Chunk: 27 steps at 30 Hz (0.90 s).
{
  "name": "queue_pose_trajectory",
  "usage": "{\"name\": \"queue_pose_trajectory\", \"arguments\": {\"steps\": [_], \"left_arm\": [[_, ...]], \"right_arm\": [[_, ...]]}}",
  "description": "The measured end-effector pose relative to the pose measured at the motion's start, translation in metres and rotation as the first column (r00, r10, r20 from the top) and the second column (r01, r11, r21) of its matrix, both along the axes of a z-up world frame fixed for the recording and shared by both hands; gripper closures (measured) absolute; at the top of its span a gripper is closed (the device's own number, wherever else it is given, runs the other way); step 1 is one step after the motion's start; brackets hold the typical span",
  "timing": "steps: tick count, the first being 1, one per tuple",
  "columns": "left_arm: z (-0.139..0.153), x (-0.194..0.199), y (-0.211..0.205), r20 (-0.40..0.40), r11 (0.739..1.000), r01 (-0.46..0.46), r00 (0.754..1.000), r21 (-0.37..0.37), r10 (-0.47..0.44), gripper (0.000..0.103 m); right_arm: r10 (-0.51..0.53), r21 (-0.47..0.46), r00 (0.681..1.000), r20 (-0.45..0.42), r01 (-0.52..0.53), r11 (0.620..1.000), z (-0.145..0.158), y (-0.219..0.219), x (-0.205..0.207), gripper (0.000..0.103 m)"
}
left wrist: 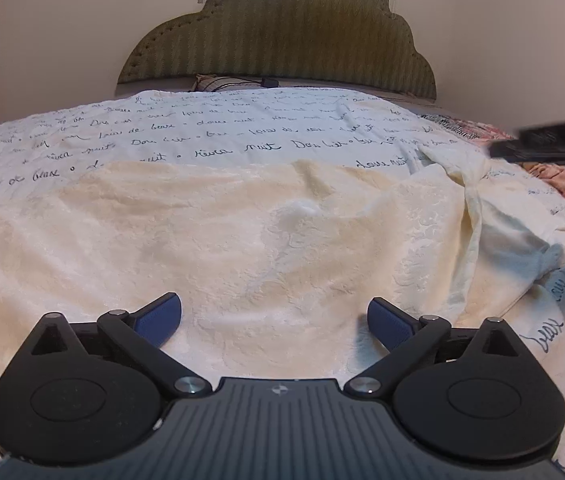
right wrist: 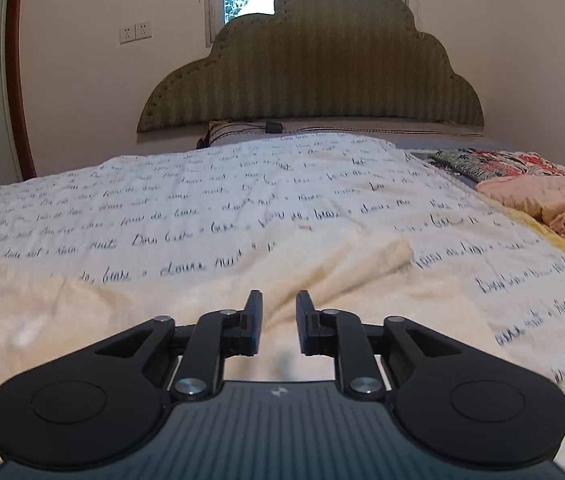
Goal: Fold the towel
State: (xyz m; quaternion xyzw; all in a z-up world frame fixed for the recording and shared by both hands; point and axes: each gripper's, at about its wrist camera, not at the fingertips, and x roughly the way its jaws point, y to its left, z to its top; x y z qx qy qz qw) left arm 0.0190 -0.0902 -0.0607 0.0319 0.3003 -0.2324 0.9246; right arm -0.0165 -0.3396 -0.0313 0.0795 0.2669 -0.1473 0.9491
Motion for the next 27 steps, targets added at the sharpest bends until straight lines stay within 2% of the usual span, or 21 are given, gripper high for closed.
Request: {"name": "queue_pose_trajectory", "arguments": {"steps": [1, 2, 3, 5, 7, 9, 11, 15, 18, 19, 20, 22, 24, 26, 27], "left_arm": [[0.0, 0.0, 0.002, -0.003, 1.0, 0.001, 1.0, -0.01, -0.001, 0.001], [0.0, 0.001, 0.002, -0.005, 1.0, 0.002, 1.0, -0.016, -0.002, 0.001], [0.0, 0.001, 0.003, -0.006, 1.0, 0.002, 1.0, -0.019, -0.002, 0.001], [-0.001, 0.002, 0.002, -0.006, 1.0, 0.003, 1.0, -0.02, -0.003, 0.001], [-0.001, 0.002, 0.002, -0.007, 1.0, 0.004, 1.0, -0.022, -0.005, 0.001], [-0.001, 0.003, 0.003, -0.009, 1.0, 0.005, 1.0, -0.031, -0.006, 0.001], [-0.001, 0.005, 0.004, -0.012, 0.999, 0.006, 1.0, -0.045, -0.006, 0.001], [-0.001, 0.006, 0.006, -0.016, 0.998, 0.007, 1.0, -0.063, -0.008, 0.001], [-0.002, 0.004, 0.009, -0.018, 0.997, 0.009, 1.0, -0.075, -0.01, 0.001], [-0.003, 0.004, 0.01, -0.019, 0.997, 0.01, 1.0, -0.079, -0.011, 0.001], [-0.002, 0.004, 0.011, -0.019, 0.997, 0.01, 1.0, -0.082, -0.012, 0.001], [-0.002, 0.004, 0.012, -0.021, 0.996, 0.011, 1.0, -0.086, -0.013, 0.001], [-0.002, 0.004, 0.012, -0.022, 0.996, 0.011, 1.0, -0.089, -0.013, 0.001], [-0.002, 0.004, 0.012, -0.022, 0.996, 0.011, 1.0, -0.091, -0.013, 0.001], [-0.002, 0.005, 0.012, -0.023, 0.996, 0.011, 1.0, -0.092, -0.013, 0.001]], "right_arm": [[-0.009, -0.004, 1.0, 0.0, 0.009, 1.0, 0.001, 0.0, 0.017, 0.052], [-0.024, -0.008, 1.0, 0.0, 0.024, 1.0, 0.001, 0.001, 0.031, 0.027], [-0.045, -0.01, 0.999, -0.006, 0.045, 0.999, -0.001, 0.0, 0.047, 0.02], [-0.077, -0.007, 0.997, -0.02, 0.077, 0.997, -0.006, -0.003, 0.074, 0.018], [-0.134, 0.002, 0.989, -0.07, 0.134, 0.991, -0.014, -0.009, 0.102, 0.016], [-0.212, -0.008, 0.959, -0.187, 0.214, 0.977, -0.023, -0.016, 0.13, 0.01], [-0.25, -0.064, 0.929, -0.271, 0.242, 0.968, -0.031, -0.019, 0.15, 0.009], [-0.254, -0.151, 0.933, -0.256, 0.221, 0.964, -0.041, -0.016, 0.16, 0.009], [-0.239, -0.168, 0.934, -0.265, 0.199, 0.966, -0.046, -0.019, 0.168, 0.014], [-0.232, -0.179, 0.934, -0.271, 0.188, 0.966, -0.047, -0.021, 0.169, 0.033], [-0.235, -0.194, 0.93, -0.282, 0.184, 0.964, -0.049, -0.022, 0.17, 0.057], [-0.225, -0.169, 0.93, -0.292, 0.182, 0.969, -0.05, -0.028, 0.169, 0.071], [-0.214, -0.12, 0.937, -0.275, 0.188, 0.975, -0.047, -0.034, 0.162, 0.077], [-0.22, -0.115, 0.943, -0.248, 0.197, 0.974, -0.043, -0.036, 0.154, 0.087], [-0.225, -0.109, 0.946, -0.232, 0.205, 0.973, -0.04, -0.037, 0.148, 0.088]]}}
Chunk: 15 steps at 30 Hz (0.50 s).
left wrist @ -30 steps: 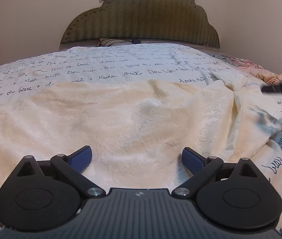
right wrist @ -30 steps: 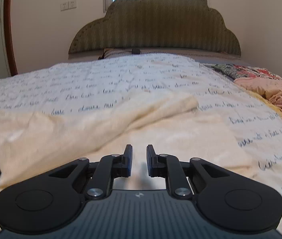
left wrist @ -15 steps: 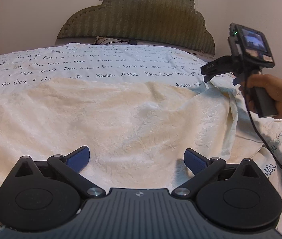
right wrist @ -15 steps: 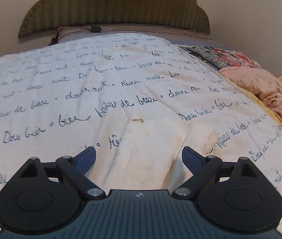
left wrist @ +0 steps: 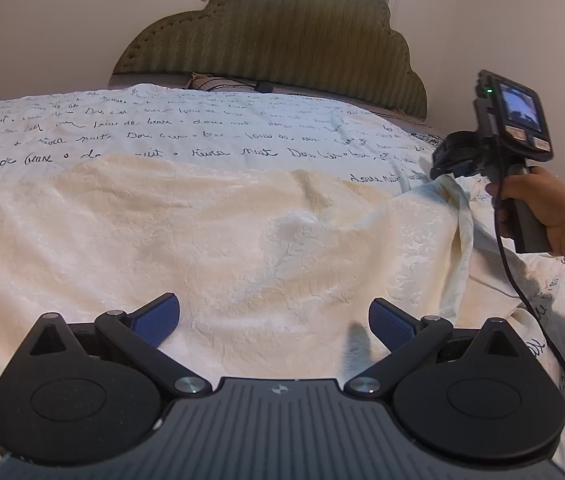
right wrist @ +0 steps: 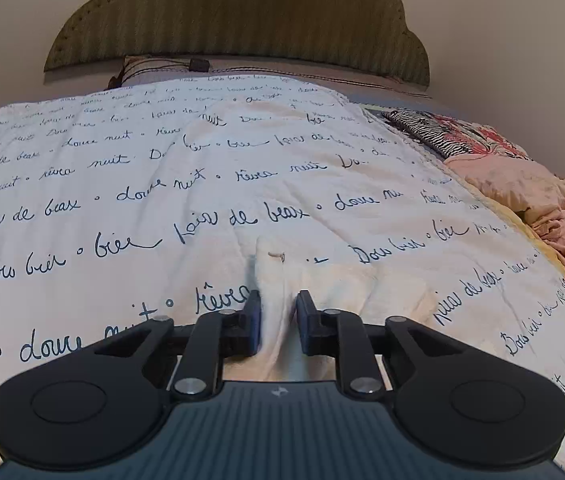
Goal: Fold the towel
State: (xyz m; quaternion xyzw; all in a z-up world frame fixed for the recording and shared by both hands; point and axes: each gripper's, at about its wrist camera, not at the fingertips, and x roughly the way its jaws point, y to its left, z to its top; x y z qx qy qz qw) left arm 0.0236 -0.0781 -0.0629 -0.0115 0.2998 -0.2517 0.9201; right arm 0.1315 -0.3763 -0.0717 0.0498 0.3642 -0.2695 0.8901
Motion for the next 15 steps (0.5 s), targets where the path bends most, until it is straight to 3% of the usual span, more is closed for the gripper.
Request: {"name": "queue_pose_trajectory", "arguments": {"steps": [4, 11, 15], "left_arm": [[0.0, 0.0, 0.0, -0.001, 1.0, 0.0, 1.0, -0.001, 0.0, 0.001], [0.0, 0.0, 0.0, -0.001, 1.0, 0.0, 1.0, 0.001, 0.0, 0.001], [0.0, 0.001, -0.001, -0.001, 1.0, 0.0, 1.0, 0.003, 0.0, 0.001]], "right_arm": [[-0.056, 0.037, 0.995, 0.08, 0.053, 0.998, 0.01, -0.011, -0.026, 0.091], [-0.177, 0.198, 0.966, 0.191, 0.139, 0.97, 0.02, -0.041, -0.087, 0.092], [-0.253, 0.304, 0.949, 0.189, 0.189, 0.934, 0.012, -0.061, -0.12, 0.091]]}}
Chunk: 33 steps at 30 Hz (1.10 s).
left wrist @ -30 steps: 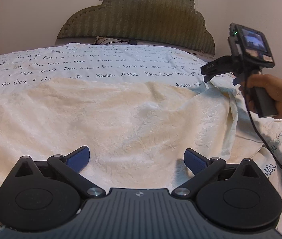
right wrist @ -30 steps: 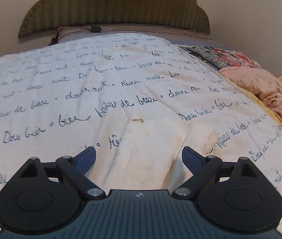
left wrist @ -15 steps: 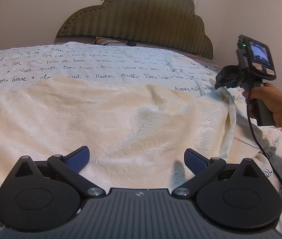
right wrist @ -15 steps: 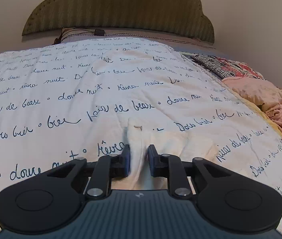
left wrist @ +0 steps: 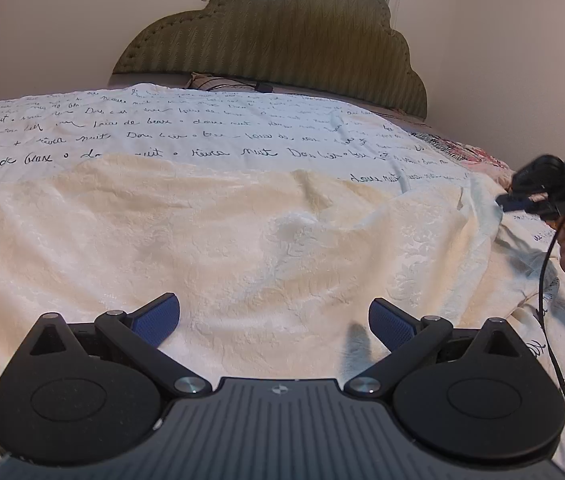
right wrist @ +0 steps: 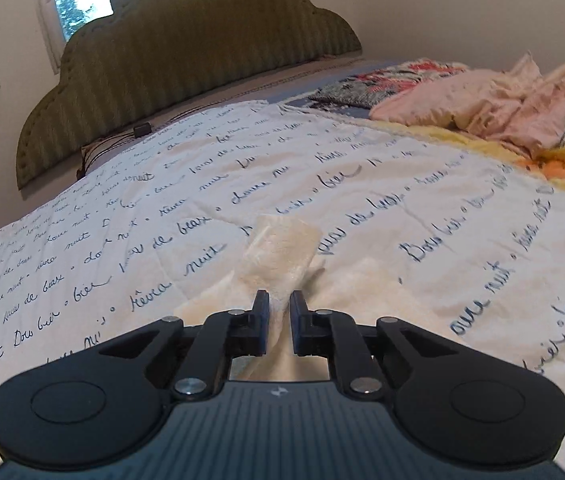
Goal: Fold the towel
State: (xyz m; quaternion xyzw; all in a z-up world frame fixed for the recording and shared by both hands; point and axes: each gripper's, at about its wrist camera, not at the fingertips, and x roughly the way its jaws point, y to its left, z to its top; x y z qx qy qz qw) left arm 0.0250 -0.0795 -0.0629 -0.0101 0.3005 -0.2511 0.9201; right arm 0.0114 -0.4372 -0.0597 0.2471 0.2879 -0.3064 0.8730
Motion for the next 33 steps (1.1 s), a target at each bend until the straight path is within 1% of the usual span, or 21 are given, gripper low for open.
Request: {"name": "queue_pose_trajectory", "arguments": {"steps": [3, 5, 7, 9, 12, 13, 15, 16, 17, 18, 19, 20, 21, 22, 24, 25, 27, 29, 30, 32, 33], "left_arm": [[0.0, 0.0, -0.001, 0.0, 1.0, 0.0, 1.0, 0.002, 0.0, 0.001], [0.0, 0.001, -0.001, 0.001, 1.0, 0.0, 1.0, 0.005, 0.0, 0.001], [0.0, 0.001, -0.002, 0.001, 1.0, 0.0, 1.0, 0.008, 0.0, 0.001], [0.0, 0.0, -0.002, 0.002, 1.0, -0.001, 1.0, 0.01, 0.001, 0.001], [0.0, 0.001, -0.003, 0.002, 1.0, 0.0, 1.0, 0.013, 0.0, 0.001], [0.0, 0.001, -0.002, 0.002, 1.0, 0.0, 1.0, 0.014, 0.0, 0.001], [0.0, 0.001, -0.003, 0.003, 1.0, -0.001, 1.0, 0.015, 0.001, 0.001], [0.0, 0.001, -0.003, 0.002, 1.0, -0.001, 1.0, 0.015, 0.001, 0.001], [0.0, 0.001, -0.003, 0.002, 1.0, -0.001, 1.0, 0.015, 0.001, 0.001], [0.0, 0.001, -0.003, 0.003, 1.0, -0.001, 1.0, 0.016, 0.001, 0.001], [-0.001, 0.001, -0.003, 0.003, 1.0, -0.001, 1.0, 0.016, 0.001, 0.001], [-0.001, 0.001, -0.004, 0.003, 1.0, -0.001, 1.0, 0.017, 0.001, 0.001], [-0.001, 0.001, -0.004, 0.003, 1.0, -0.001, 1.0, 0.017, 0.001, 0.001], [-0.001, 0.001, -0.004, 0.003, 1.0, -0.001, 1.0, 0.017, 0.001, 0.001], [-0.001, 0.001, -0.004, 0.003, 1.0, -0.001, 1.0, 0.018, 0.001, 0.001], [-0.001, 0.001, -0.004, 0.003, 1.0, -0.001, 1.0, 0.018, 0.001, 0.001], [-0.001, 0.001, -0.004, 0.003, 1.0, -0.001, 1.0, 0.019, 0.001, 0.001], [-0.001, 0.001, -0.004, 0.003, 1.0, -0.001, 1.0, 0.019, 0.001, 0.001], [-0.001, 0.001, -0.004, 0.003, 1.0, -0.001, 1.0, 0.02, 0.001, 0.001], [-0.001, 0.001, -0.004, 0.003, 1.0, -0.002, 1.0, 0.019, 0.002, 0.001], [-0.001, 0.001, -0.004, 0.003, 1.0, -0.002, 1.0, 0.02, 0.002, 0.001]], "right_arm": [[-0.039, 0.121, 0.999, 0.003, 0.038, 0.992, -0.016, -0.019, -0.02, 0.091], [-0.053, 0.224, 0.997, 0.062, 0.038, 0.974, -0.026, -0.031, -0.03, 0.091], [-0.067, 0.322, 0.988, 0.139, 0.019, 0.947, -0.035, -0.041, -0.037, 0.091], [-0.081, 0.388, 0.978, 0.19, 0.001, 0.921, -0.042, -0.049, -0.037, 0.091], [-0.089, 0.448, 0.968, 0.235, -0.026, 0.894, -0.052, -0.055, -0.031, 0.09], [-0.107, 0.47, 0.962, 0.253, -0.025, 0.882, -0.054, -0.056, -0.031, 0.087], [-0.166, 0.527, 0.943, 0.289, -0.012, 0.849, -0.059, -0.06, -0.035, 0.076], [-0.189, 0.555, 0.929, 0.317, -0.02, 0.832, -0.062, -0.062, -0.038, 0.063], [-0.202, 0.574, 0.916, 0.347, -0.037, 0.818, -0.065, -0.062, -0.04, 0.046], [-0.206, 0.583, 0.9, 0.385, -0.064, 0.81, -0.066, -0.062, -0.043, 0.04], [-0.2, 0.577, 0.892, 0.406, -0.081, 0.813, -0.065, -0.06, -0.044, 0.036], [-0.188, 0.569, 0.893, 0.409, -0.089, 0.817, -0.062, -0.057, -0.045, 0.034], [-0.163, 0.571, 0.898, 0.409, -0.113, 0.813, -0.059, -0.055, -0.044, 0.033], [-0.138, 0.59, 0.9, 0.413, -0.149, 0.794, -0.059, -0.052, -0.042, 0.031], [-0.1, 0.648, 0.912, 0.397, -0.202, 0.734, -0.059, -0.044, -0.04, 0.029], [-0.076, 0.668, 0.922, 0.378, -0.215, 0.713, -0.058, -0.039, -0.038, 0.029], [-0.021, 0.683, 0.934, 0.356, -0.245, 0.688, -0.055, -0.031, -0.034, 0.029], [-0.001, 0.726, 0.936, 0.352, -0.272, 0.632, -0.055, -0.028, -0.031, 0.029], [-0.006, 0.751, 0.942, 0.336, -0.264, 0.606, -0.054, -0.027, -0.03, 0.029], [-0.01, 0.758, 0.953, 0.304, -0.235, 0.608, -0.049, -0.025, -0.034, 0.028], [-0.005, 0.759, 0.95, 0.311, -0.245, 0.604, -0.048, -0.024, -0.035, 0.026]]}}
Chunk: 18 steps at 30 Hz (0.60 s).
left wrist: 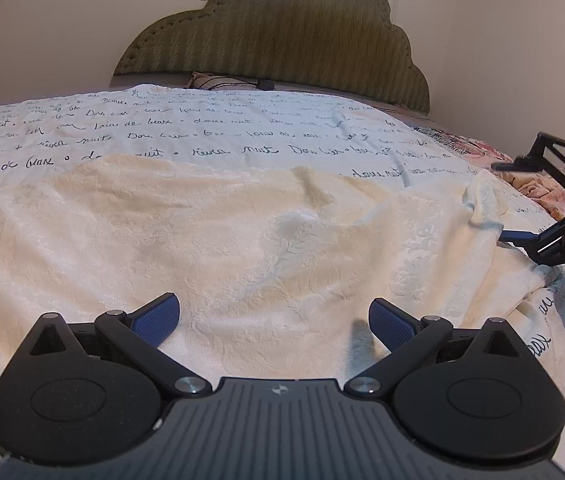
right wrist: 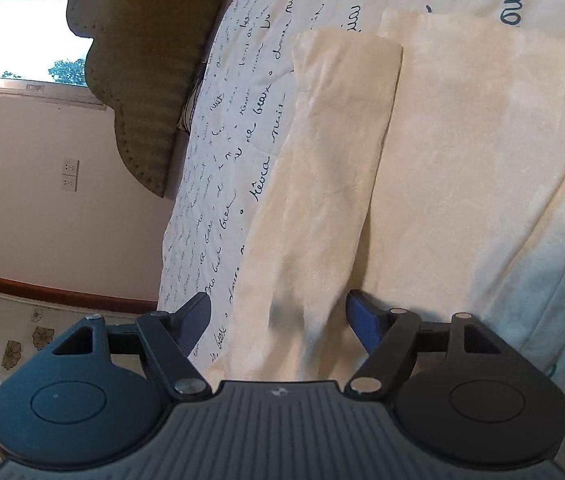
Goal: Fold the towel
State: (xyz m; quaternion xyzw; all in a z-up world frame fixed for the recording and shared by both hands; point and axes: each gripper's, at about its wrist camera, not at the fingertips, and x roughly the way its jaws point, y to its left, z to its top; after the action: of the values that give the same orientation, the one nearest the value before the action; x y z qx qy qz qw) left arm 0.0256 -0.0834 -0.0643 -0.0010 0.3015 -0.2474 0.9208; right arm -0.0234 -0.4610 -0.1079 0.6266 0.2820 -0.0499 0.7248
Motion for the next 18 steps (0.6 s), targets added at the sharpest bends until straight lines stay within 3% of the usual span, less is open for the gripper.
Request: {"name": "queue_pose_trajectory", "arguments": {"steps": [1, 4, 7, 10, 12, 13, 14, 16, 18], "left_arm": [[0.0, 0.0, 0.0, 0.0, 1.0, 0.0, 1.0, 0.001, 0.0, 0.001], [0.0, 0.0, 0.001, 0.001, 1.0, 0.0, 1.0, 0.002, 0.0, 0.001], [0.0, 0.0, 0.001, 0.0, 1.0, 0.0, 1.0, 0.002, 0.0, 0.001], [0.0, 0.0, 0.001, 0.0, 1.0, 0.0, 1.0, 0.002, 0.0, 0.001], [0.0, 0.0, 0.001, 0.0, 1.0, 0.0, 1.0, 0.001, 0.0, 0.001], [0.0, 0.0, 0.001, 0.0, 1.0, 0.0, 1.0, 0.001, 0.0, 0.001], [0.0, 0.0, 0.001, 0.0, 1.0, 0.0, 1.0, 0.001, 0.0, 0.001], [0.0, -0.001, 0.001, 0.0, 1.0, 0.0, 1.0, 0.002, 0.0, 0.001], [0.0, 0.0, 0.001, 0.0, 1.0, 0.0, 1.0, 0.001, 0.0, 0.001]], "right_arm": [[0.024, 0.002, 1.0, 0.02, -0.024, 1.0, 0.001, 0.0, 0.004, 0.019], [0.01, -0.062, 0.997, 0.079, -0.005, 0.998, 0.0, -0.008, 0.013, 0.019], [-0.133, -0.133, 0.985, 0.11, 0.148, 0.98, -0.004, -0.025, 0.013, 0.019], [-0.294, -0.12, 0.935, 0.198, 0.32, 0.94, -0.01, -0.045, 0.004, 0.019], [-0.344, -0.14, 0.911, 0.226, 0.38, 0.914, -0.012, -0.057, 0.001, 0.021], [-0.349, -0.159, 0.913, 0.213, 0.385, 0.909, -0.011, -0.06, 0.001, 0.033], [-0.352, -0.176, 0.918, 0.181, 0.382, 0.907, -0.012, -0.064, 0.001, 0.055], [-0.337, -0.202, 0.937, 0.093, 0.349, 0.915, -0.018, -0.068, 0.002, 0.08], [-0.332, -0.224, 0.941, 0.064, 0.338, 0.914, -0.021, -0.069, 0.003, 0.089]]}}
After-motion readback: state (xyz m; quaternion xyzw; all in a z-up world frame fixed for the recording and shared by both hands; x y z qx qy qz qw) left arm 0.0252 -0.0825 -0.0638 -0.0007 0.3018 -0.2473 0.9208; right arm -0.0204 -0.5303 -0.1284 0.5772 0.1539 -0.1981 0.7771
